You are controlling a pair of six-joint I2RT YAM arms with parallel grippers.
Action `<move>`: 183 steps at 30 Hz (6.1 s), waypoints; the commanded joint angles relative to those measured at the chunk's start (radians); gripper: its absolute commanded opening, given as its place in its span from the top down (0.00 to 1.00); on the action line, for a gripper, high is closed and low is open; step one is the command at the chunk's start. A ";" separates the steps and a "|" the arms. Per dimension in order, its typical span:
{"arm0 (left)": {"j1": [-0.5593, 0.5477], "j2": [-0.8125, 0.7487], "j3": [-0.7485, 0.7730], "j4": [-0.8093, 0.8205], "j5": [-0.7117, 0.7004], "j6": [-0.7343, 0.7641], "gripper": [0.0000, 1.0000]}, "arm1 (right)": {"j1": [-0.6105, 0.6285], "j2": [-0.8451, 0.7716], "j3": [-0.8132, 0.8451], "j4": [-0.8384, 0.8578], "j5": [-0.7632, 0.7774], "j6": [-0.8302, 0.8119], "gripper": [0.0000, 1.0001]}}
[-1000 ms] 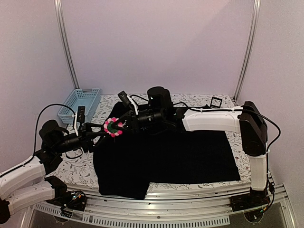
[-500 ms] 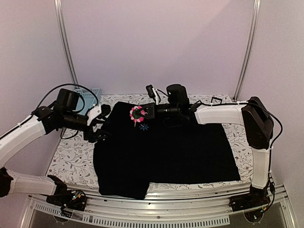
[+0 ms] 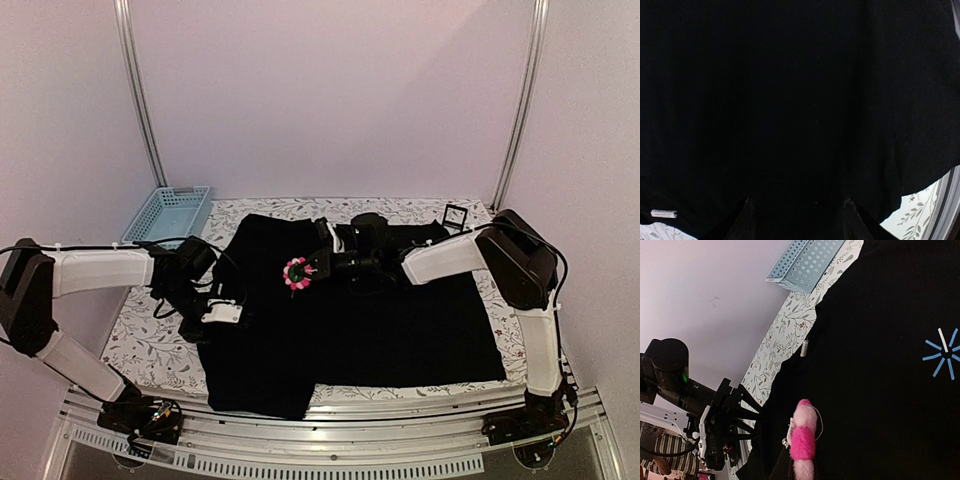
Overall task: Pin the brooch onto the clothing
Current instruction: Pick up the flattened clothing from the center of the board, then pin the flattened clothing at the center of the board.
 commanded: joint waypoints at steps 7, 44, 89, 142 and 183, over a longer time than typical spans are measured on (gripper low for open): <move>-0.029 -0.005 -0.166 0.108 -0.041 0.191 0.42 | -0.009 0.031 -0.026 0.068 0.020 0.052 1.00; -0.063 0.230 0.039 0.311 0.016 -0.153 0.56 | 0.025 0.289 0.203 0.112 -0.089 0.221 1.00; -0.173 0.154 -0.035 0.322 -0.028 -0.390 0.68 | 0.025 0.239 0.144 0.091 -0.094 0.237 1.00; -0.205 0.096 0.030 0.279 0.071 -0.573 1.00 | 0.073 0.259 0.197 0.078 -0.164 0.320 1.00; -0.196 0.084 0.014 0.401 0.009 -0.549 1.00 | 0.098 0.357 0.289 -0.075 -0.386 0.373 1.00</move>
